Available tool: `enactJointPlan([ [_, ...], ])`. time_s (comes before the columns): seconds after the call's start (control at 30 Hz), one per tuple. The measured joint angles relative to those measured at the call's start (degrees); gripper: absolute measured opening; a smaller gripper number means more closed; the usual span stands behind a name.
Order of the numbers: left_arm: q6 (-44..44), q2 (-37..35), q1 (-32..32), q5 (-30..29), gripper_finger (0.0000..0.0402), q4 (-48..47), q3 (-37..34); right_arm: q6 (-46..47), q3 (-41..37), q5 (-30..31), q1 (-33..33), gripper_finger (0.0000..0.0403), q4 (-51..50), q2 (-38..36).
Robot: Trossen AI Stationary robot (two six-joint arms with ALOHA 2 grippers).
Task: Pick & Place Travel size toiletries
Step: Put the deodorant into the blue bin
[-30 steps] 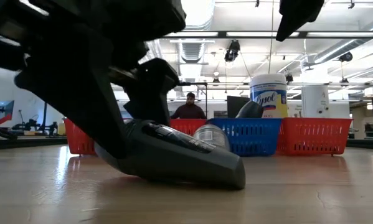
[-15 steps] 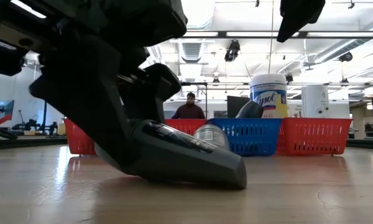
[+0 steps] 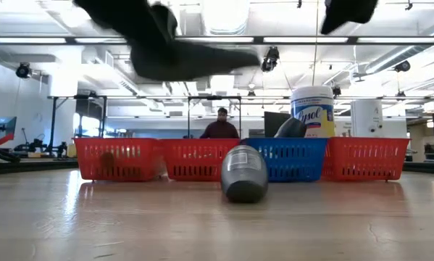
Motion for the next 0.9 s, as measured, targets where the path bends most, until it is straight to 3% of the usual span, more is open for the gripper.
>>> enactJointPlan([
  [0.2, 1.46, -7.45, -0.99, -17.52, 0.0207, 2.52, -0.26, -0.05, -0.28, -0.54, -1.42, 0.0328, 12.06, -0.26],
  [0.37, 7.78, -9.73, -0.97, -25.94, 0.0207, 5.94, -0.26, 1.53, -0.18, -1.76, -3.93, 0.0324, 19.67, -0.57],
  [0.73, 13.39, -9.95, -0.26, -31.02, 0.0207, 9.26, 0.38, 7.45, -0.3, -2.55, -9.33, 0.035, 25.22, -2.13],
  [0.9, 16.35, -9.95, 0.85, -30.48, 0.0207, 12.99, 0.33, 7.43, -0.3, -6.99, -11.77, 0.0353, 28.86, -0.57],
])
